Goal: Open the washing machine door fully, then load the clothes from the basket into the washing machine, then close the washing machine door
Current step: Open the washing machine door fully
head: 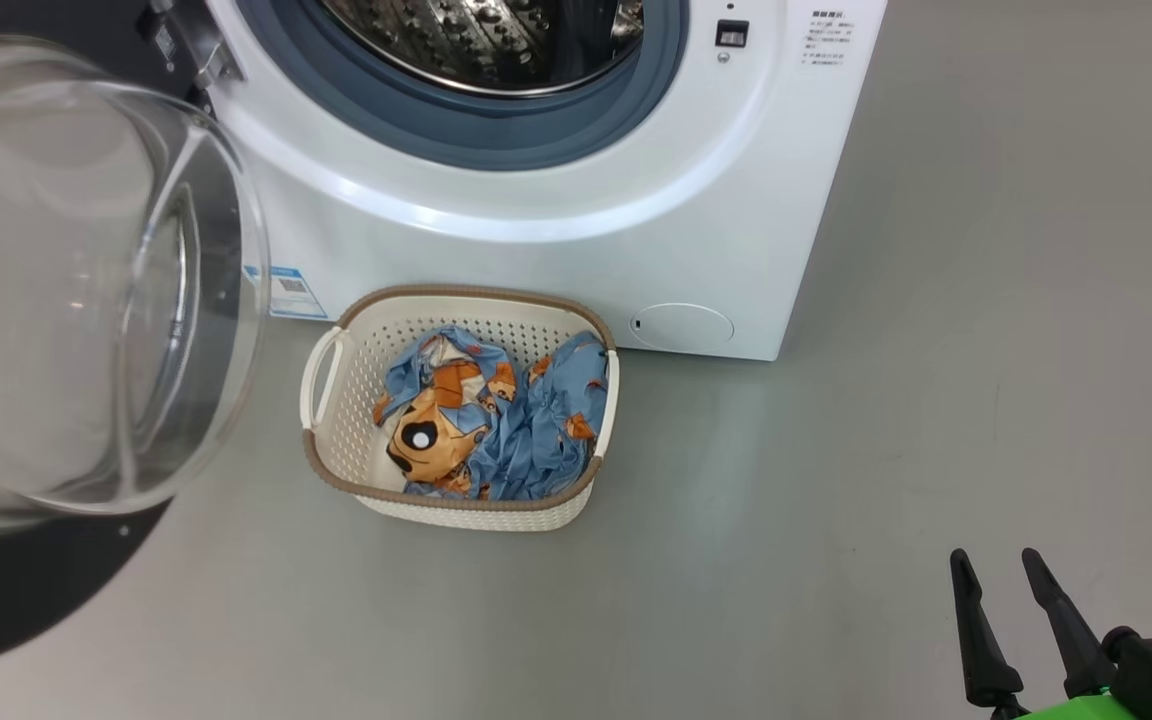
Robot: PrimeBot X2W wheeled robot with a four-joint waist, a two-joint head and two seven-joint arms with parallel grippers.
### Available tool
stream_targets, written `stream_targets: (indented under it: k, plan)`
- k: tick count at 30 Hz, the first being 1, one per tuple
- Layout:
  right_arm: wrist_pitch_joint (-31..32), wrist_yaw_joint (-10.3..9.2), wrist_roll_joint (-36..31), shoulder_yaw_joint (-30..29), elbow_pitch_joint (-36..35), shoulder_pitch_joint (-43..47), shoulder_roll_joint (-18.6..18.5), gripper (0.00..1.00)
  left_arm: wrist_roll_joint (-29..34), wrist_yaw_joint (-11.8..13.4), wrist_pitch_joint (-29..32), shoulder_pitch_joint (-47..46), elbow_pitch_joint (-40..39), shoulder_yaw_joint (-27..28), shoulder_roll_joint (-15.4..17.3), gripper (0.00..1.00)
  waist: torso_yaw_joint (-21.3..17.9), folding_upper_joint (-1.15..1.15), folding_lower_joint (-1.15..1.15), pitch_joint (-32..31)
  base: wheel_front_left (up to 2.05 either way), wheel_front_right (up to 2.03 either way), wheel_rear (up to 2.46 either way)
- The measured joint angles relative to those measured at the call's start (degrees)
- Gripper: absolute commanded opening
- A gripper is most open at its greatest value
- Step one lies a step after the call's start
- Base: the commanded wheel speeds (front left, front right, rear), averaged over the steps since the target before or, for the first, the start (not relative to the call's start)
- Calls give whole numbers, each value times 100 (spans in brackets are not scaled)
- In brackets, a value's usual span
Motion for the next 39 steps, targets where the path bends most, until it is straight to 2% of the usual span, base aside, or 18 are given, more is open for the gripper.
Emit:
stream_targets:
  k: [3, 13, 28, 39]
  plan:
    - [0, 0, -8, 1, 1, -2, 7, 100, 60, 0, 0, -184, 192, 243, 57, 0, 0, 0, 0, 35, 0, 0, 0]
    - [0, 0, -87, 36, 1, -153, 38, 100, 338, 0, -1, -953, 1003, 799, 603, 0, -26, 0, 0, 217, 0, 0, 0]
    - [-1, 0, -216, 110, -76, -370, 71, 100, 287, 1, -2, -1919, 2332, 1032, 1641, 0, -213, 0, 0, 602, 0, 0, 0]
    - [0, 0, -242, 126, -100, -482, 74, 100, 113, 34, -4, -2241, 2830, 989, 2056, 0, -319, 0, 0, 839, 0, 0, 0]
